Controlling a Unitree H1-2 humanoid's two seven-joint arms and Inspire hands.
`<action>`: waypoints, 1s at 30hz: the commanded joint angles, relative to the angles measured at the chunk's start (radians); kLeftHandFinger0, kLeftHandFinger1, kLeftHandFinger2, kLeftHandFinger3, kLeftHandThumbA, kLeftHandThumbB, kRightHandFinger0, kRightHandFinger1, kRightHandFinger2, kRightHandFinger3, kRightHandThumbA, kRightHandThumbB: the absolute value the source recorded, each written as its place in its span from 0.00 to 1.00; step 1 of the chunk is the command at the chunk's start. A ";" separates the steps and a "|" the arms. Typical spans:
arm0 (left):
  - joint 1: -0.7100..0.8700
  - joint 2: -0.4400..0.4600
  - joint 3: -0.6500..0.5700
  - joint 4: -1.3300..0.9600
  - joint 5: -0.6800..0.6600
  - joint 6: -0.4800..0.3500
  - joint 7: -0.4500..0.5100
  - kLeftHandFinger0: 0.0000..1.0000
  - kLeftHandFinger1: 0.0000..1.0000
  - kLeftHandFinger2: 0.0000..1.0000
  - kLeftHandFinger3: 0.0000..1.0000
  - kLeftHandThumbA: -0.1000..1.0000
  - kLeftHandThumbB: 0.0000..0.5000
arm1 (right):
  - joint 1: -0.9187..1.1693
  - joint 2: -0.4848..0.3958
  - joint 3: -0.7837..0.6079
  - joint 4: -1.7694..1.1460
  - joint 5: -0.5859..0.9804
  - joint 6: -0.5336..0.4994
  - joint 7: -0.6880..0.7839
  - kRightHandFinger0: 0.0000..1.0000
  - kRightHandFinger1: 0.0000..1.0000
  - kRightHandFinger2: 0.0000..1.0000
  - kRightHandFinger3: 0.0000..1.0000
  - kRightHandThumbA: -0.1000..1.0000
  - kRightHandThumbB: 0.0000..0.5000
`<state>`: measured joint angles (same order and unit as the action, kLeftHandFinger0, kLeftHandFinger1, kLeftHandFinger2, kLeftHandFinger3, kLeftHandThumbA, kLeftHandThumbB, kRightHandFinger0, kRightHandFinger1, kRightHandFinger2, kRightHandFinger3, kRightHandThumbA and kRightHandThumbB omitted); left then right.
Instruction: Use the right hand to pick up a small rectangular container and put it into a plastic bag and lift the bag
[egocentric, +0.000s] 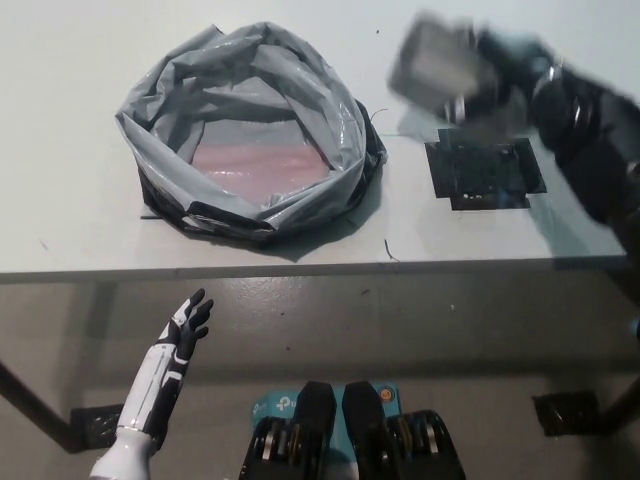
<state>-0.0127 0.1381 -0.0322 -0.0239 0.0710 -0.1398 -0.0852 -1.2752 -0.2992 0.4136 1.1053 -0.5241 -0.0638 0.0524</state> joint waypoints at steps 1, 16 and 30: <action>-0.012 0.010 0.003 -0.015 0.003 -0.038 0.001 1.00 1.00 1.00 1.00 1.00 0.45 | -0.171 -0.024 -0.076 -0.167 0.032 -0.051 -0.074 0.00 0.44 0.81 0.96 0.00 0.29; 0.005 0.009 -0.003 -0.010 0.006 -0.052 -0.001 1.00 1.00 1.00 1.00 1.00 0.44 | -0.263 0.132 -0.102 -0.337 0.015 0.012 -0.040 0.00 0.29 0.73 0.90 0.00 0.34; -0.002 0.016 -0.016 -0.009 0.010 -0.056 -0.009 1.00 1.00 1.00 1.00 1.00 0.41 | -0.223 0.360 -0.050 -0.105 -0.013 -0.007 -0.132 0.00 0.16 0.60 0.63 0.00 0.46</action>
<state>-0.0108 0.1397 -0.0430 -0.0127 0.0729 -0.1550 -0.0863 -1.4531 0.0354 0.3590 0.9359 -0.5280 -0.0376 0.0034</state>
